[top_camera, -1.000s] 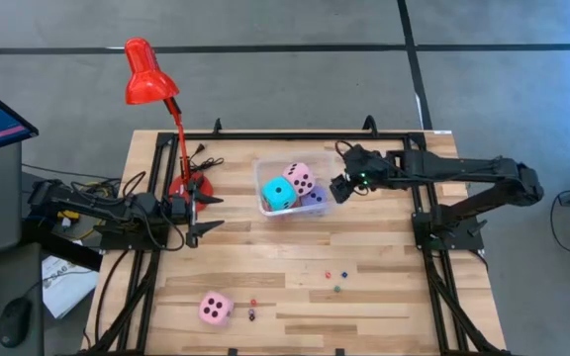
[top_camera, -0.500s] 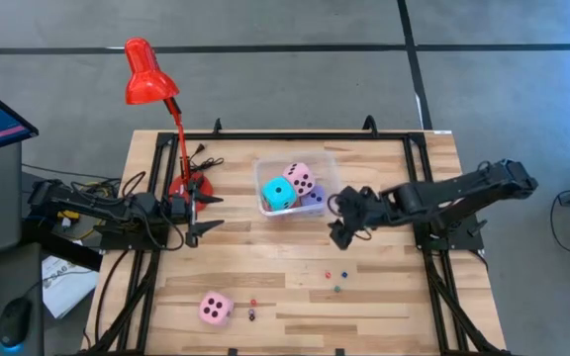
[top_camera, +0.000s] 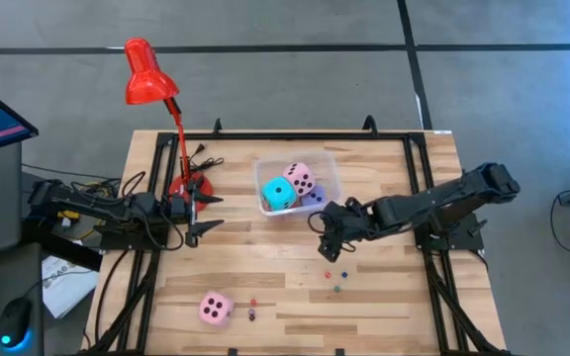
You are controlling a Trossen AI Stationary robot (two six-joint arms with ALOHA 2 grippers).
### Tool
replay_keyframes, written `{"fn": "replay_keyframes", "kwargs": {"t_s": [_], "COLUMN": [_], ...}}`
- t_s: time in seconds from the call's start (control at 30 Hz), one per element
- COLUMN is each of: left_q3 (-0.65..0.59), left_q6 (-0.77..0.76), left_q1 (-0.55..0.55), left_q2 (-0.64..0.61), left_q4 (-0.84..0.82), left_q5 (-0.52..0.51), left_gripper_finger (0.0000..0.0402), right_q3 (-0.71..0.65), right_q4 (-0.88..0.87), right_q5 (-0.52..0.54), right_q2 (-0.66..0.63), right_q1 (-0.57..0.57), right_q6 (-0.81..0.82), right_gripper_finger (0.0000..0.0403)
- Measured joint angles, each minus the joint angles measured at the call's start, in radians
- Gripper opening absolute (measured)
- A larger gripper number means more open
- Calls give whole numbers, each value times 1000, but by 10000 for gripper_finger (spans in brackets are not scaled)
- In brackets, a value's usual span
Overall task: Pick & Place Dice
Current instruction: Put the small blue die into the transparent bin
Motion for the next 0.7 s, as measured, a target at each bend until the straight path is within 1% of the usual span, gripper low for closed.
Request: {"fn": "replay_keyframes", "kwargs": {"t_s": [0.4,0.7], "left_q3": [0,0], "left_q6": [0,0], "left_q1": [0,0], "left_q2": [0,0], "left_q4": [23,23], "left_q5": [3,3], "left_gripper_finger": [274,274], "right_q3": [0,0], "right_q4": [48,155], "right_q5": [0,0], "right_q2": [15,15], "right_q1": [0,3], "right_q6": [2,-4], "right_gripper_finger": [255,255]}}
